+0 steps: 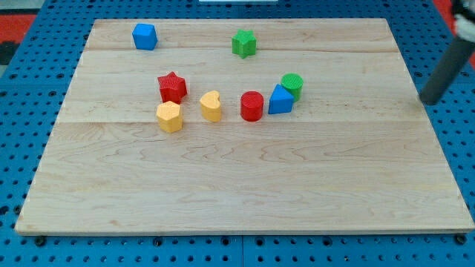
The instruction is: Place your arm at the bottom of the yellow hexagon
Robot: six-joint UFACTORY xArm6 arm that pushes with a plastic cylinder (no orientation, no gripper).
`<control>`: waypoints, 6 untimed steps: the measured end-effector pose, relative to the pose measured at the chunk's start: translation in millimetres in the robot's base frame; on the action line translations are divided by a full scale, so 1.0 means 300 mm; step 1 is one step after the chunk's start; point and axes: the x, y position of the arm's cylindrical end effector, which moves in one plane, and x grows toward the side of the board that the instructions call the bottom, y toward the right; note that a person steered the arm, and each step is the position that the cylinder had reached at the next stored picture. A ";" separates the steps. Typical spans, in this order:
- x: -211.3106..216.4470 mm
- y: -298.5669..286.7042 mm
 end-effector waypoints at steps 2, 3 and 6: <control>0.205 -0.618; 0.270 -0.984; 0.201 -1.363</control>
